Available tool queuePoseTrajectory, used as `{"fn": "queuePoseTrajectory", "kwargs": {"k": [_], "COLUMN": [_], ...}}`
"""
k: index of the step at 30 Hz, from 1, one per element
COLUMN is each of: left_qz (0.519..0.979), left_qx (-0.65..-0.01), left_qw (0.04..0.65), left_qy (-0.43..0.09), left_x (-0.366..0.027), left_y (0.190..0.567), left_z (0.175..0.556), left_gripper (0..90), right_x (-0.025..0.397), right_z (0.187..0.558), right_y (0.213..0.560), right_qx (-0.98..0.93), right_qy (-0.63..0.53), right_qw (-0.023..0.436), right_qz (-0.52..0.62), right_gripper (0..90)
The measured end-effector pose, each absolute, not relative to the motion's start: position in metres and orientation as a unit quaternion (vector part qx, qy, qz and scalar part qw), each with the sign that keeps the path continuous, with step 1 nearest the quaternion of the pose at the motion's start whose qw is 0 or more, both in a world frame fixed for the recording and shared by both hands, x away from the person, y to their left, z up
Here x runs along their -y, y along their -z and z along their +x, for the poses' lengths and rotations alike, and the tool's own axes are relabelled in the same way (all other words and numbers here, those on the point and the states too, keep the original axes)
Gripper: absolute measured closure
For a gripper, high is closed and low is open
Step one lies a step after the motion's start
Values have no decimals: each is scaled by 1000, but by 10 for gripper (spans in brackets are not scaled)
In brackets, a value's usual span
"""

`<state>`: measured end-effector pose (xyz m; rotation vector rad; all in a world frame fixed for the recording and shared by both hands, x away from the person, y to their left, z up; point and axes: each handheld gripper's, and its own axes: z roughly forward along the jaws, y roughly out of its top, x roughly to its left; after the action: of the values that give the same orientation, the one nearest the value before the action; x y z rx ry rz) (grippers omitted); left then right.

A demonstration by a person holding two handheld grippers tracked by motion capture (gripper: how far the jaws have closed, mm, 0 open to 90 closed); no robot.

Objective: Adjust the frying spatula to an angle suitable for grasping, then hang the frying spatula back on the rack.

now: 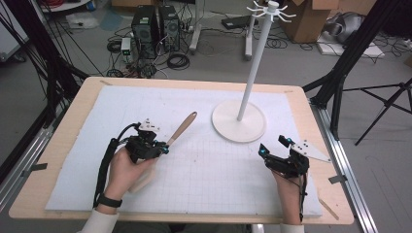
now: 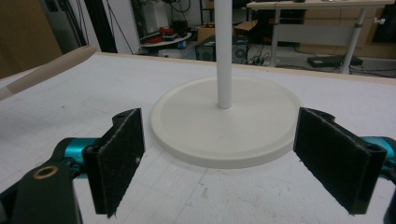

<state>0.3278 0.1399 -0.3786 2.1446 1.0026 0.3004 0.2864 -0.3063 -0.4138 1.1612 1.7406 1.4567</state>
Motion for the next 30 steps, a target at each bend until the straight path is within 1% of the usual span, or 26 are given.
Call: {"fn": "queuePoseTrajectory", "kwargs": {"k": [1, 2, 12, 14, 16, 17, 22, 27, 28, 30], "left_qz": [831, 831, 796, 787, 775, 775, 749, 734, 731, 723], "left_qx": [-388, -388, -365, -353, -331, -331, -312, -301, -299, -295], "left_qw": [381, 381, 459, 487, 520, 520, 567, 592, 597, 606], "left_qy": [-113, -113, -151, -136, -141, -141, -141, -140, -143, -150], "left_x": [-141, -141, -146, -145, -143, -143, -141, -140, -140, -138], "left_y": [376, 376, 360, 356, 350, 350, 345, 343, 342, 342], "left_z": [327, 327, 314, 311, 305, 305, 297, 295, 295, 293], "left_gripper": [778, 778, 778, 778, 778, 778, 777, 777, 777, 777], "right_x": [306, 306, 298, 296, 290, 290, 280, 270, 266, 261], "right_z": [285, 285, 280, 279, 277, 277, 274, 270, 270, 270], "right_y": [412, 412, 404, 403, 399, 399, 389, 378, 374, 370], "right_qx": [-652, -652, -651, -652, -653, -653, -656, -660, -659, -657], "right_qy": [-548, -548, -564, -568, -574, -574, -586, -600, -608, -614], "right_qw": [291, 291, 280, 278, 274, 274, 268, 260, 251, 245], "right_qz": [435, 435, 424, 419, 411, 411, 392, 370, 365, 361], "right_gripper": [153, 153, 160, 163, 166, 166, 176, 196, 218, 228]}}
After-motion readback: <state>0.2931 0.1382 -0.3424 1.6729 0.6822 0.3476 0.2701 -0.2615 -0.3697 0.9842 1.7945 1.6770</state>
